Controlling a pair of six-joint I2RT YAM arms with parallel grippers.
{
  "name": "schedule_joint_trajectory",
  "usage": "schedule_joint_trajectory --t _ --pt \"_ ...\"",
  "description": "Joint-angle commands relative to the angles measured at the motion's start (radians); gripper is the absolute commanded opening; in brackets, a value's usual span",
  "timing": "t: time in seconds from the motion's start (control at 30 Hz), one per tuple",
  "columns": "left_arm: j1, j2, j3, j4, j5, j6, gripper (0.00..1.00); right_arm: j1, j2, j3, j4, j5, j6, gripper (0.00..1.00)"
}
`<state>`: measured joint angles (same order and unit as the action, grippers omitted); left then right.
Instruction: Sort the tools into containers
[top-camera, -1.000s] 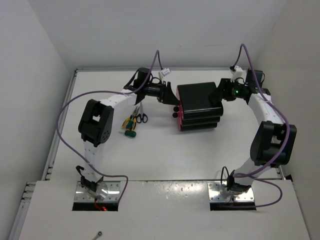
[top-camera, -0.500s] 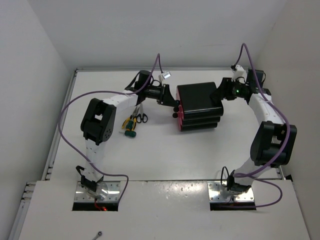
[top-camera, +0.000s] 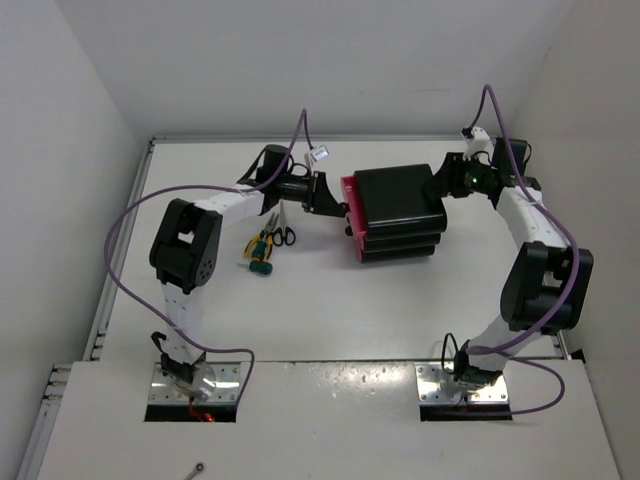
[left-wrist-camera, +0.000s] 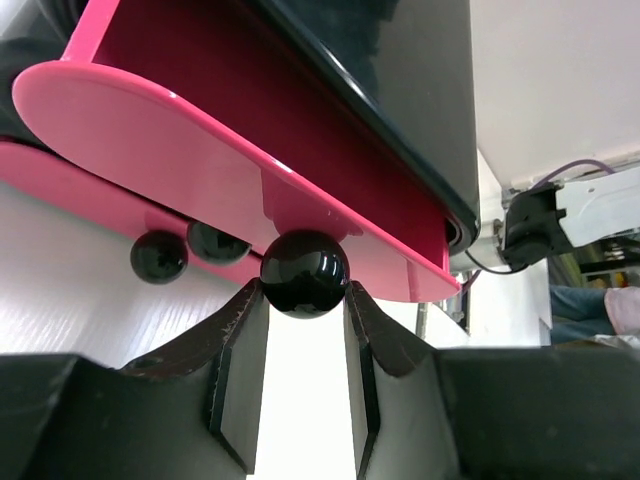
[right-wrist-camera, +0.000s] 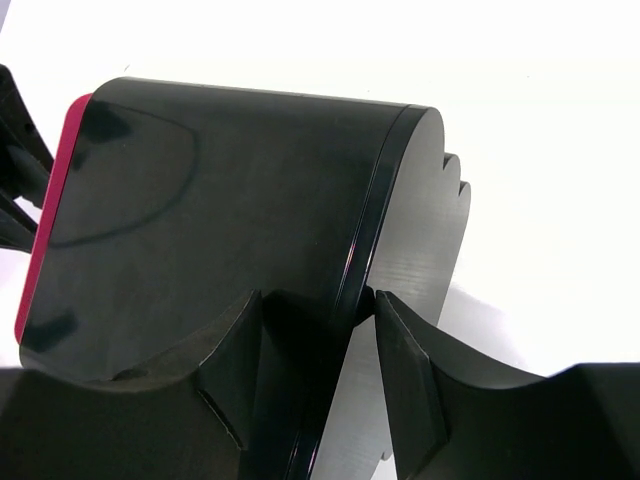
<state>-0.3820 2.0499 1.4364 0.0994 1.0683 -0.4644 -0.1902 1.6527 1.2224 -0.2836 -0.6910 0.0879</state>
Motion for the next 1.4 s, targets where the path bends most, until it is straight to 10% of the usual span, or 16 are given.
schedule_joint_trajectory --t 0.0,0.43,1.07,1.37 --pt "0.015 -0.059 -0.04 -0.046 0.004 0.079 0.0 -0.002 0.061 -0.047 -0.054 0.145 -0.057 0.47" --pt "0.129 -0.106 -0.041 -0.219 0.004 0.233 0.01 -0.002 0.061 -0.066 -0.054 0.145 -0.076 0.44" --pt "0.158 -0.12 0.027 -0.308 -0.094 0.329 1.0 -0.002 0.061 -0.066 -0.072 0.145 -0.085 0.44" --pt "0.176 -0.482 -0.255 -0.326 -0.334 0.441 0.98 -0.002 0.039 -0.084 -0.063 0.145 -0.085 0.44"
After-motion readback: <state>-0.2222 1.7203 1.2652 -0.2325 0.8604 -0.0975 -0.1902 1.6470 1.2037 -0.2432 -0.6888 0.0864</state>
